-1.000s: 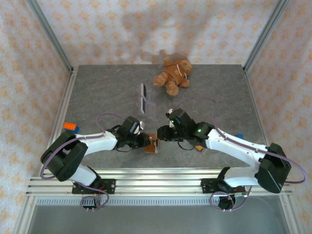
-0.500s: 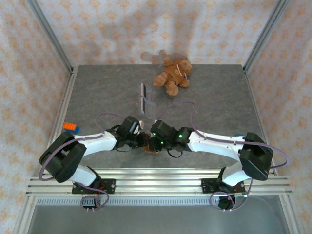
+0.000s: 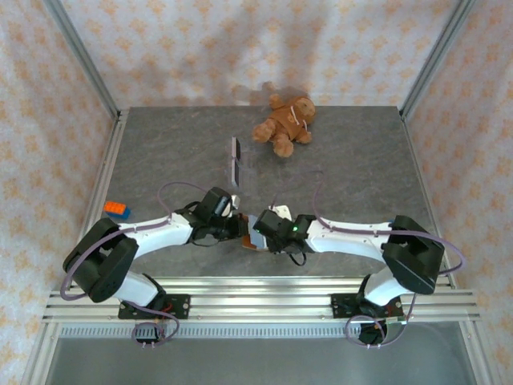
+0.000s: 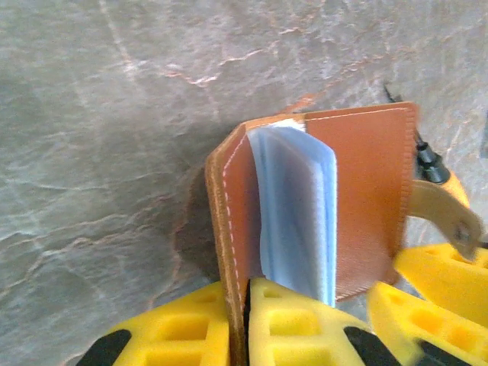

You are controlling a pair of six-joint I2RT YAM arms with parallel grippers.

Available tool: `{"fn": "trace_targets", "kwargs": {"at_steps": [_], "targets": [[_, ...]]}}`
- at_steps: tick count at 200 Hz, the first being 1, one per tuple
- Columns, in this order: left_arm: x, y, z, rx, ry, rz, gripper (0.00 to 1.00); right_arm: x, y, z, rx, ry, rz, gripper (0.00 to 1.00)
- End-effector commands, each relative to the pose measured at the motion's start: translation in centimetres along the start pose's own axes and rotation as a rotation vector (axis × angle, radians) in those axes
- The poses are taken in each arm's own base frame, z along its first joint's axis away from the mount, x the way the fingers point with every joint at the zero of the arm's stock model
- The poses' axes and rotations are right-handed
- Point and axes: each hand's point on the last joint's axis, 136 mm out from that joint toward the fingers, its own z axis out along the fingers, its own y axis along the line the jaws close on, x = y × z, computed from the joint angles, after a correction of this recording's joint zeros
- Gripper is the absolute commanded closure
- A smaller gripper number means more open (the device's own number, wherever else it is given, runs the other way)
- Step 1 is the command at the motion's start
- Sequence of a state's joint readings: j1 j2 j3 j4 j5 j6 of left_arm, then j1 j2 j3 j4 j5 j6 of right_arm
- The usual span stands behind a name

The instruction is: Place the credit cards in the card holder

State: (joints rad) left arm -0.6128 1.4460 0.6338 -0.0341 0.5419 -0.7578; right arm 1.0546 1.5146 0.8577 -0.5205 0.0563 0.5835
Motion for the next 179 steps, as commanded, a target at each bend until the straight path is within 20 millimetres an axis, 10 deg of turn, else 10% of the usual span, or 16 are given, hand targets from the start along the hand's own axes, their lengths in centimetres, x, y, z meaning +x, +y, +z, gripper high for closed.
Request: {"fn": "trace_targets", "kwargs": {"at_steps": [1, 81, 142, 179], "targets": [[-0.1, -1.2, -0.8, 0.002, 0.003, 0.023, 0.91, -0.1, -0.8, 0.9, 0.023, -0.011, 0.036, 0.66], [0.1, -3.3, -1.2, 0.006, 0.026, 0.025, 0.94, -0.2, -0.2, 0.0, -0.286, -0.011, 0.163, 0.69], [0.4, -2.2, -0.3, -0.036, 0.048, 0.005, 0.95, -1.6, -6.5, -3.9, 0.017, -0.085, 0.159, 0.68], [0.4, -2.6, 0.0, -0.012, 0.052, 0.007, 0.94, -3.9, -1.5, -7.4, -0.260, -0.119, 0.155, 0.69]]}}
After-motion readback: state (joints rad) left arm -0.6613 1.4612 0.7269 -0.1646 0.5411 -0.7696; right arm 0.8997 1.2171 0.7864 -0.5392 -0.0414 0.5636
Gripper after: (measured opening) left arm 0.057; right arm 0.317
